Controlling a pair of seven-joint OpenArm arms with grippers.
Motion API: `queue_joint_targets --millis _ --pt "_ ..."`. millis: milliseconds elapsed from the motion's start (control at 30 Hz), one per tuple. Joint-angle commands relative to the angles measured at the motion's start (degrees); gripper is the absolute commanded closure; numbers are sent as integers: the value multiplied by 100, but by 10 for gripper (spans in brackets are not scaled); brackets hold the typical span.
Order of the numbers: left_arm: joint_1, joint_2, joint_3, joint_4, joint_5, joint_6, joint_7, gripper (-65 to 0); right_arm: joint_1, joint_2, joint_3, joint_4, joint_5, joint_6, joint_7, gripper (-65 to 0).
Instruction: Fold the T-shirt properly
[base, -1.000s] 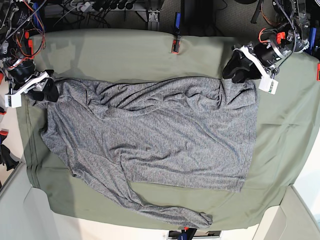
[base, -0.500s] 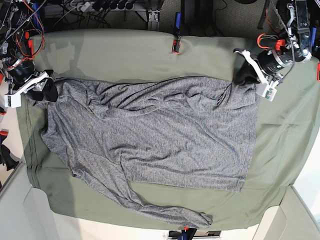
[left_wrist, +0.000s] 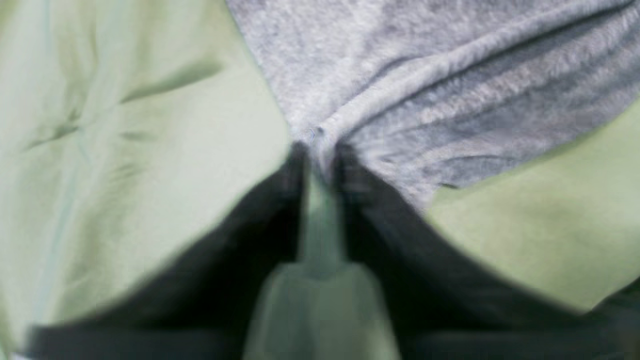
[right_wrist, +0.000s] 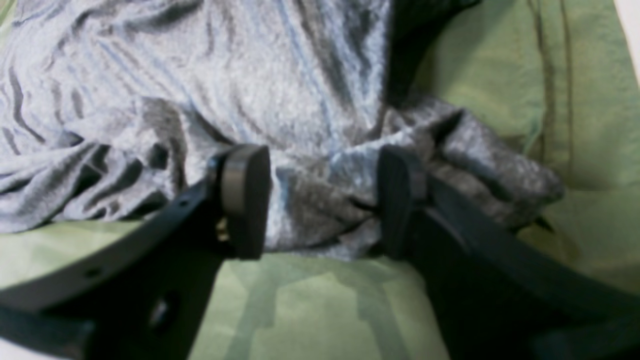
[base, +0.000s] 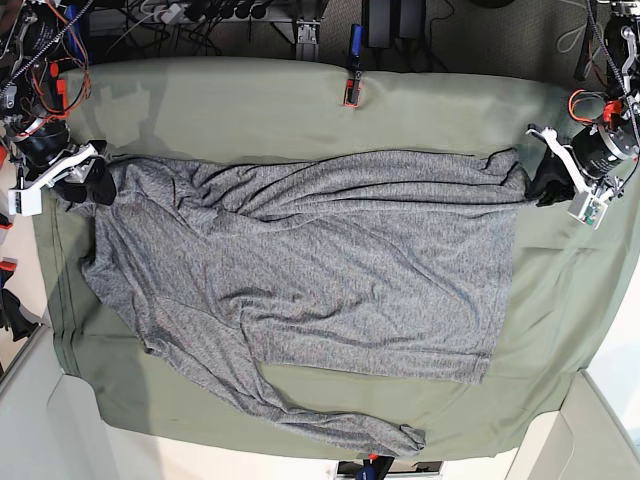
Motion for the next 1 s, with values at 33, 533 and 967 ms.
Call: queue_joint_targets --millis 33,533,967 --pt "-179 -122 -39 -98 -254 131 129 -331 48 83 33 96 160 39 48 -339" --pt "1338 365 -1051 1412 -3126 -45 1576 -331 -640 79 109 964 444 118 -208 -339" --pt "1043 984 -706 498 -2846 -45 1445 -331 -726 -94 103 168 68 -116 398 -339"
